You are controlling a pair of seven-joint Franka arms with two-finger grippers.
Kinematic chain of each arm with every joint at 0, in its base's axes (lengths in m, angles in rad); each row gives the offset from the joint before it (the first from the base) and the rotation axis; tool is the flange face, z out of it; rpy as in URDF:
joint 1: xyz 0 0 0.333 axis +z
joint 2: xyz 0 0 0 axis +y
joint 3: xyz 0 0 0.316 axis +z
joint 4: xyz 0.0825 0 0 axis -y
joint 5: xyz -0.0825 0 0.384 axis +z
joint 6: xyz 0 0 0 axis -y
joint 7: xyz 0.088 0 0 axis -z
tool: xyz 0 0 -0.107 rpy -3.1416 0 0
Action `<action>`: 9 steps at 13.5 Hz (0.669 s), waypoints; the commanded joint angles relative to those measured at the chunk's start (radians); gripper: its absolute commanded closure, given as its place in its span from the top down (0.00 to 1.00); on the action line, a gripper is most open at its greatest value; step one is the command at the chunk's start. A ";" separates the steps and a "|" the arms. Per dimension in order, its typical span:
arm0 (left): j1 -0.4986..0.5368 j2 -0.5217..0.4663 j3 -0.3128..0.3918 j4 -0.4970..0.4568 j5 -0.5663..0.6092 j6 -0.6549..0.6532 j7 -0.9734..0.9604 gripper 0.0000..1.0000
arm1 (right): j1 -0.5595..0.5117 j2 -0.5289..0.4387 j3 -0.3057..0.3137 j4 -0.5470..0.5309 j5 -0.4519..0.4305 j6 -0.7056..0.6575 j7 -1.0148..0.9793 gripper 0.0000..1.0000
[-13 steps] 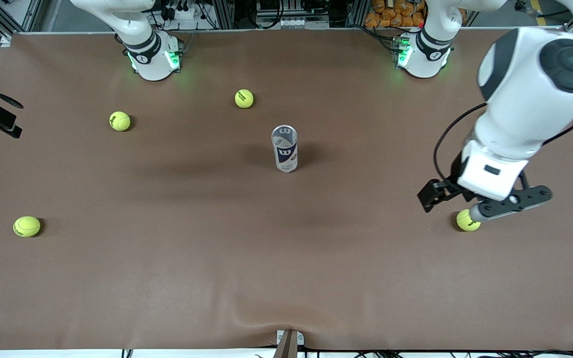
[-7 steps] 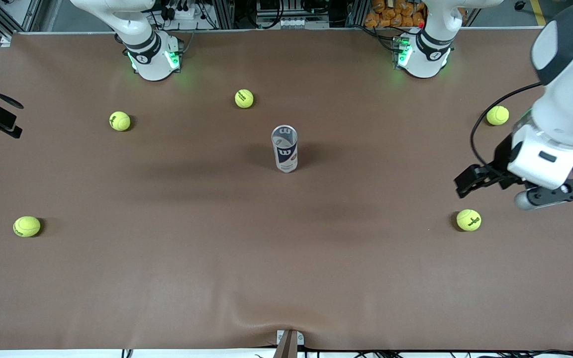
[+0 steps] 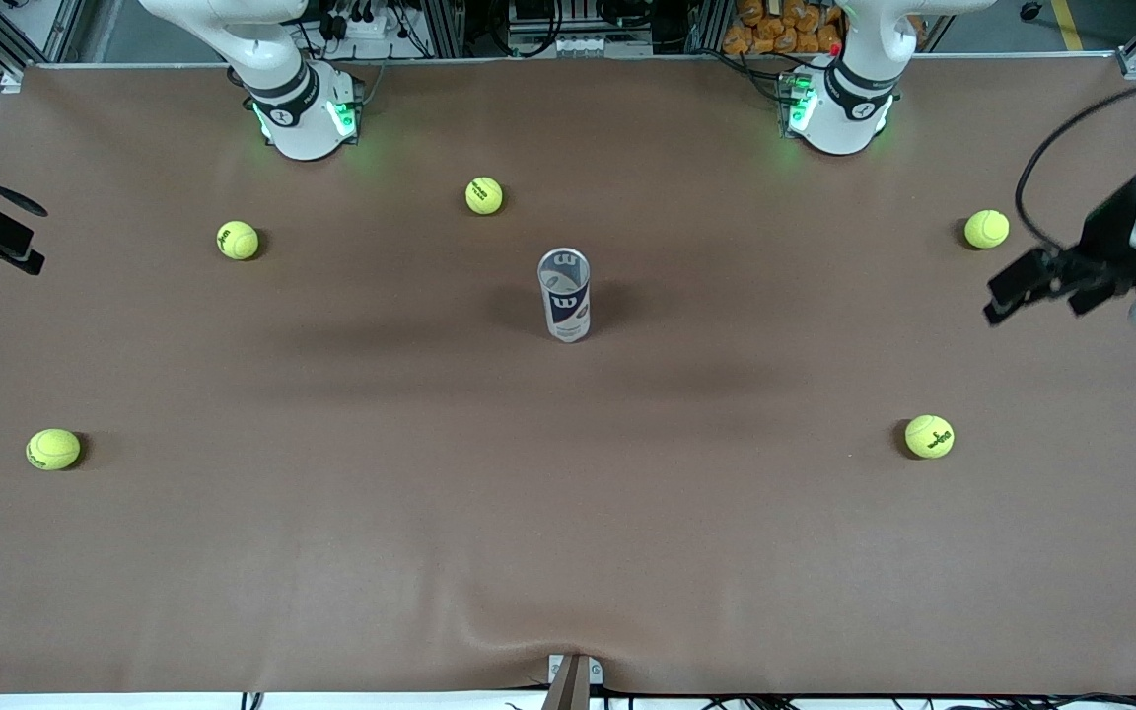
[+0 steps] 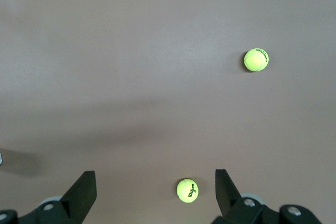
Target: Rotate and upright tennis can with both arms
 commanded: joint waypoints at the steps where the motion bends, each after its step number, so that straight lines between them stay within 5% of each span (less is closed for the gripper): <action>1: 0.003 -0.120 0.018 -0.141 -0.010 -0.004 0.058 1.00 | 0.004 -0.005 -0.001 -0.001 -0.012 -0.003 0.003 1.00; 9: 0.003 -0.008 0.081 0.051 0.041 -0.056 0.176 1.00 | 0.005 -0.005 -0.001 -0.001 -0.012 -0.002 0.003 1.00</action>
